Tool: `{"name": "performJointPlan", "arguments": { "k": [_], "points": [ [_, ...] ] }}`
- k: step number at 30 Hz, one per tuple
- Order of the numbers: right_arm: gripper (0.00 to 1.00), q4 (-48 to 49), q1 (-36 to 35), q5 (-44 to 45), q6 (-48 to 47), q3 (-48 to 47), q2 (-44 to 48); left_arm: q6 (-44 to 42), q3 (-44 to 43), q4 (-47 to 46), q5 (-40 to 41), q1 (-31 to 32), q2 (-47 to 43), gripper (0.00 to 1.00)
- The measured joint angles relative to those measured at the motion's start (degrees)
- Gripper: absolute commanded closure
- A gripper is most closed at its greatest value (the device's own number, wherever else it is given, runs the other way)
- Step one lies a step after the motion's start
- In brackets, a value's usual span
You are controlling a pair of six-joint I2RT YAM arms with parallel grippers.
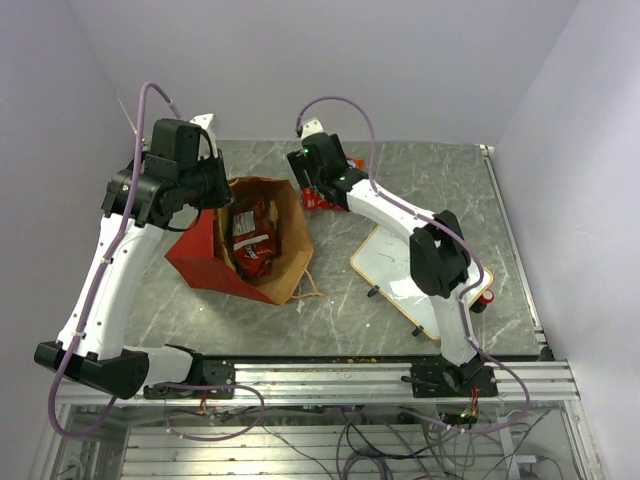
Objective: Take the snacks out of the paper bag
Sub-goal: Place the snack at the center of the board, then take out the snack from the paper bag.
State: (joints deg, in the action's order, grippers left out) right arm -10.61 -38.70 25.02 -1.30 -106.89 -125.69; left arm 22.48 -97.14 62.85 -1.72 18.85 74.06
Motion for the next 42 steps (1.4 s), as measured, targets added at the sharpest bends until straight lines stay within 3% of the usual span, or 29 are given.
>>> {"name": "performJointPlan", "arguments": {
  "k": [9,42],
  "points": [
    [0.13,-0.5,0.4,-1.3,2.1,5.1,8.7,0.0,0.1,0.0,0.1,0.0,0.0,0.93],
    [0.11,-3.8,0.5,-7.7,11.2,12.0,19.3,5.0,2.0,-0.5,4.1,0.0,-0.9,0.93]
  ]
}}
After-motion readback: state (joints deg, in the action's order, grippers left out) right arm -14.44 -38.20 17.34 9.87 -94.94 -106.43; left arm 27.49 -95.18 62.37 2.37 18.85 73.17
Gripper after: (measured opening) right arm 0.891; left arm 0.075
